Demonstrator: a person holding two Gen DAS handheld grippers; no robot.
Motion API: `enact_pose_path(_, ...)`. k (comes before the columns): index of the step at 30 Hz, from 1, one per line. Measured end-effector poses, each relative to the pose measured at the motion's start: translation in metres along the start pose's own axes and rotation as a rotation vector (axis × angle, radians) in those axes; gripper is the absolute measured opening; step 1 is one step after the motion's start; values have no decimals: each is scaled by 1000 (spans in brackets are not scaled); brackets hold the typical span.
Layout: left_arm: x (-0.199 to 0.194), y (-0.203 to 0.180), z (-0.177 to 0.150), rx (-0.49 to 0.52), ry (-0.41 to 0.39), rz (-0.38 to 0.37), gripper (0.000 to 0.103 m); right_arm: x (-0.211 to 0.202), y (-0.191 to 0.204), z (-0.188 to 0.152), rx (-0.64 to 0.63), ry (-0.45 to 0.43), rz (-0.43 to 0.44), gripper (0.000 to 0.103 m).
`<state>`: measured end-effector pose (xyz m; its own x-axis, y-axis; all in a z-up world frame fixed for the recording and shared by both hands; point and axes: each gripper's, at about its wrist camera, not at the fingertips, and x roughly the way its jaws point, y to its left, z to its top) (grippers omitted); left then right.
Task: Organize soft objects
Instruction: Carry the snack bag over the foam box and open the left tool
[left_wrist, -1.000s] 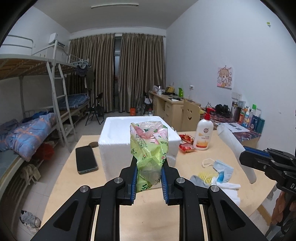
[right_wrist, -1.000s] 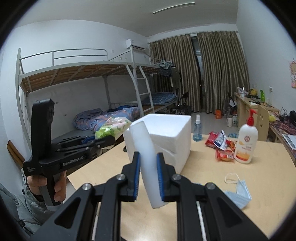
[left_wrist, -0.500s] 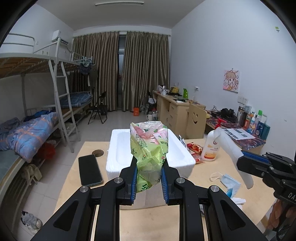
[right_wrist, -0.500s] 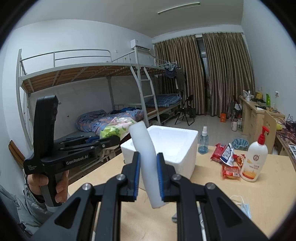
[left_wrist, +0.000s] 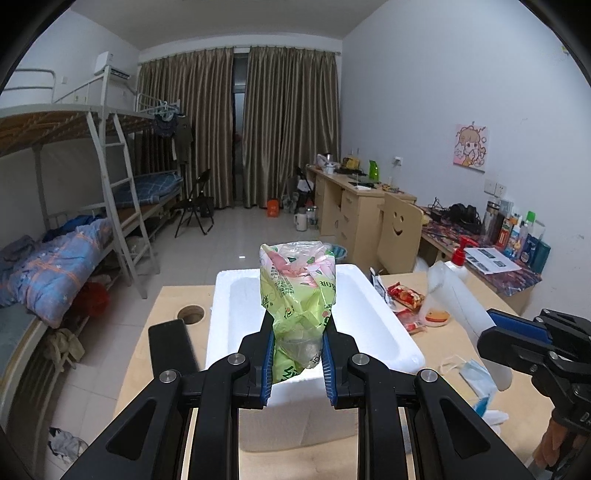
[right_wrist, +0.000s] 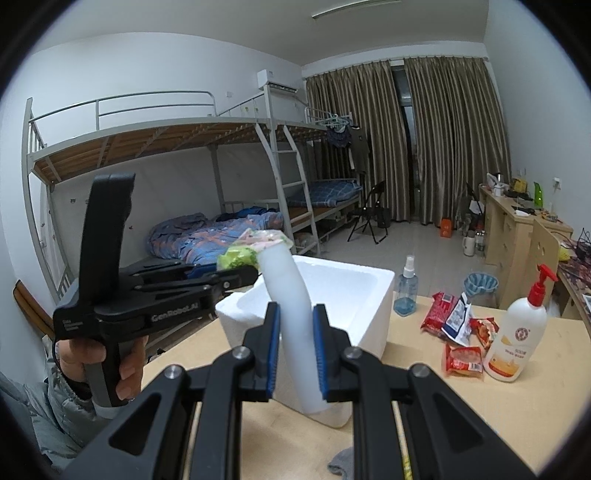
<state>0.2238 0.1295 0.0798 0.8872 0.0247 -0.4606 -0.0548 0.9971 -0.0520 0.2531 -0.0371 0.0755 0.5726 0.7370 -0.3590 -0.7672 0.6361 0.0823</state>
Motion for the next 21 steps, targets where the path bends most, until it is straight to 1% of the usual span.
enact_pose_path(11,49,7,10,1,61,13,23,16,-12,9,12,16,-4,21)
enact_pose_path(15,60,8,11,4,71,18,25,20,-16,12,18,24,-14,21)
enact_pose_path(18,61,7,9,14,57,33,28,23,-16,13,15,30,-19,21)
enact_pose_path(19,62,7,9,17,56,40,33,24,-15,13,13,32,-21,21)
enact_pose_path(20,62,8,9,11,55,35,41,25,-14,13,12,33,-23,21)
enact_pose_path(21,63,8,9,6,56,32,46,26,-14,14,12,35,-24,21)
